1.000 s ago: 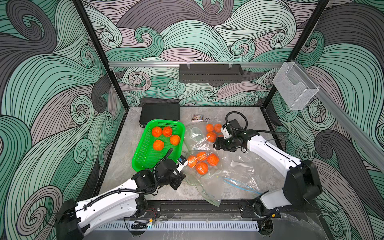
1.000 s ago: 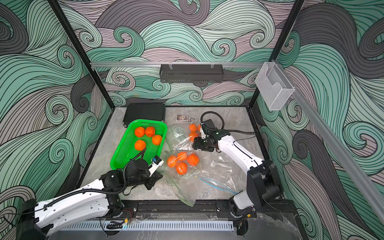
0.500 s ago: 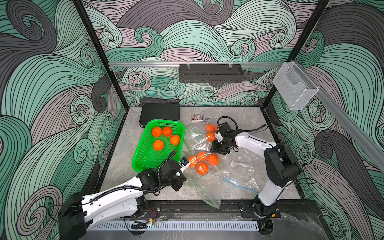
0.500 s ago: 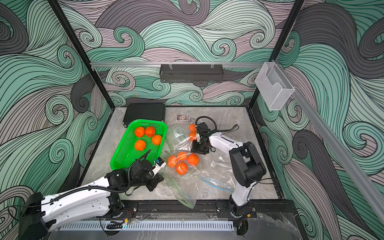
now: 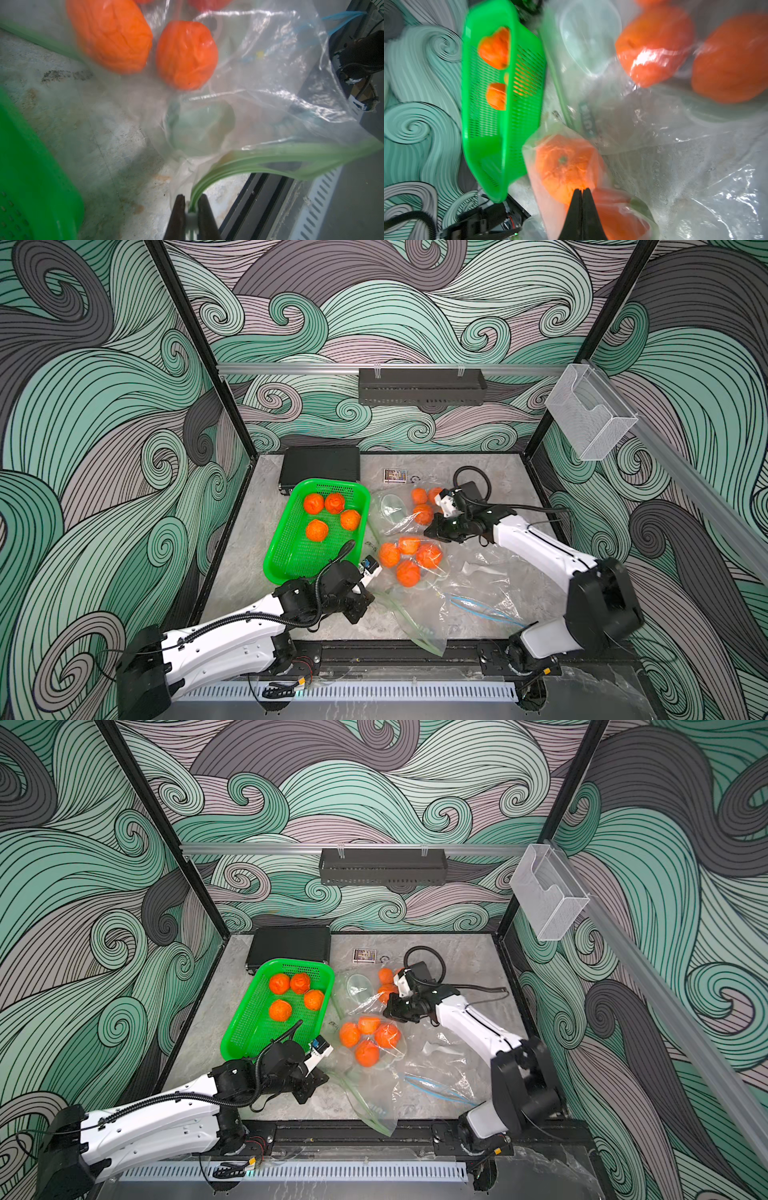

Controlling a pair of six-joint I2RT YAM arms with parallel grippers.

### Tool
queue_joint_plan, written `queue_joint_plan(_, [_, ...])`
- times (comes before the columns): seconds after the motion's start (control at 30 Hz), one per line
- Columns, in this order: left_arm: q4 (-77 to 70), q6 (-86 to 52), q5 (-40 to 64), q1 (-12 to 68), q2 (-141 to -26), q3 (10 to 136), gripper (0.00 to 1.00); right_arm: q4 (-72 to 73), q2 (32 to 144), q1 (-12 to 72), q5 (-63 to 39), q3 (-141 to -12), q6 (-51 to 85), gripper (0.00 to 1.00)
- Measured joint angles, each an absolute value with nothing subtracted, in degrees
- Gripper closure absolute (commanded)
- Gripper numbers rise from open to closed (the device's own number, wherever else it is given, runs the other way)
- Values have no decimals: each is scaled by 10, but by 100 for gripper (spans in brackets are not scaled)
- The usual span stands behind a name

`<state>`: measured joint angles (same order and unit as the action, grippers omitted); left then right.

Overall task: Open the zip-top bag and take out the orange
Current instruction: Adjust the zipper food storage bag at the center of the board.

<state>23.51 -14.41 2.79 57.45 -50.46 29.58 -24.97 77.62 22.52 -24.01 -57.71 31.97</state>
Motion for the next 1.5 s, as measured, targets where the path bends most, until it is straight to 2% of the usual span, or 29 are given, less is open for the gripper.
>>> queue_joint_plan(0.13, [216,-117,24,575,-533,326,100,-236,687,150,-227,-538,334,100])
queue_joint_plan(0.27, [167,-81,0,575,-608,365,100,-229,630,83,-196,-483,350,100])
queue_joint_plan(0.6, [115,13,-57,575,-881,455,100,-208,569,29,-139,-402,361,100])
queue_joint_plan(0.63, [116,21,-62,575,-894,455,97,-204,569,29,-138,-398,361,100])
queue_joint_plan(0.7, [122,35,-72,575,-903,455,78,-203,567,27,-138,-390,361,100])
queue_joint_plan(0.8, [136,49,-90,573,-902,460,66,-197,556,27,-137,-368,362,100])
queue_joint_plan(0.9, [164,54,-103,569,-900,477,43,-191,541,27,-136,-332,371,100])
queue_joint_plan(0.97, [196,47,-108,568,-895,493,35,-189,533,26,-136,-305,378,92])
queue_joint_plan(1.03, [226,31,-107,568,-877,506,33,-191,530,26,-136,-288,382,91])
queue_joint_plan(1.07, [242,19,-103,568,-861,509,32,-193,529,26,-136,-283,382,87])
queue_joint_plan(1.1, [253,8,-97,568,-841,509,32,-196,528,26,-136,-282,381,81])
queue_joint_plan(1.17, [279,-22,-78,569,-782,502,31,-200,523,26,-134,-282,380,62])
queue_joint_plan(1.3, [291,-77,-8,569,-655,472,34,-220,510,26,-123,-291,373,41])
queue_joint_plan(1.4, [288,-126,50,569,-598,443,44,-247,505,26,-101,-307,368,38])
queue_joint_plan(1.5, [275,-174,101,569,-589,415,55,-273,506,26,-89,-337,354,39])
